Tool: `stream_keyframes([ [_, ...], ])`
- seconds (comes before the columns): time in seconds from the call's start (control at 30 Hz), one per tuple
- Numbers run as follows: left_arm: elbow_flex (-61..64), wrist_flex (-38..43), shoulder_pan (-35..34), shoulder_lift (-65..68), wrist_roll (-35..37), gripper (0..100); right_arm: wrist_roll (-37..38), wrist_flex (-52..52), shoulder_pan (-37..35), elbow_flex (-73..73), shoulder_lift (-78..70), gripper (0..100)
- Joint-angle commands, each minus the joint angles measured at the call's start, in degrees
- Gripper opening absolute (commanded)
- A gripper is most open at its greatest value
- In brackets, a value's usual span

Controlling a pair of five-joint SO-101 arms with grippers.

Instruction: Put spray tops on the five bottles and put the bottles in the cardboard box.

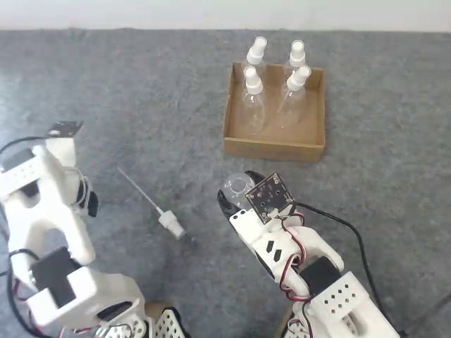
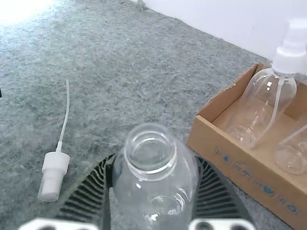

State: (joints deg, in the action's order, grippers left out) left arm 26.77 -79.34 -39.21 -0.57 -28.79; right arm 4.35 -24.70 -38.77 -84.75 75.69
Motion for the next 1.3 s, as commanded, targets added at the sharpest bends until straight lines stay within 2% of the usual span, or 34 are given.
stream_keyframes([
  [0.0,-6.81,-4.13,2.29,-0.62,4.31,18,0.97,0.66,0.66,0.88,1.45,6.9],
  [0.37,-10.15,-3.87,15.38,-0.62,15.30,18,0.97,0.66,0.66,0.88,1.45,6.9],
  [0.63,-7.87,6.59,22.51,-0.09,22.42,18,1.05,0.66,0.66,0.88,1.45,6.9],
  [1.03,10.33,27.69,23.47,0.00,22.15,19,1.05,0.66,0.66,0.88,1.45,6.9],
  [1.13,11.03,25.58,23.03,-0.09,21.36,18,1.05,0.66,0.66,0.79,1.45,6.9],
  [1.27,11.47,20.66,21.80,0.00,15.74,18,1.05,0.66,0.66,0.79,1.45,6.9],
])
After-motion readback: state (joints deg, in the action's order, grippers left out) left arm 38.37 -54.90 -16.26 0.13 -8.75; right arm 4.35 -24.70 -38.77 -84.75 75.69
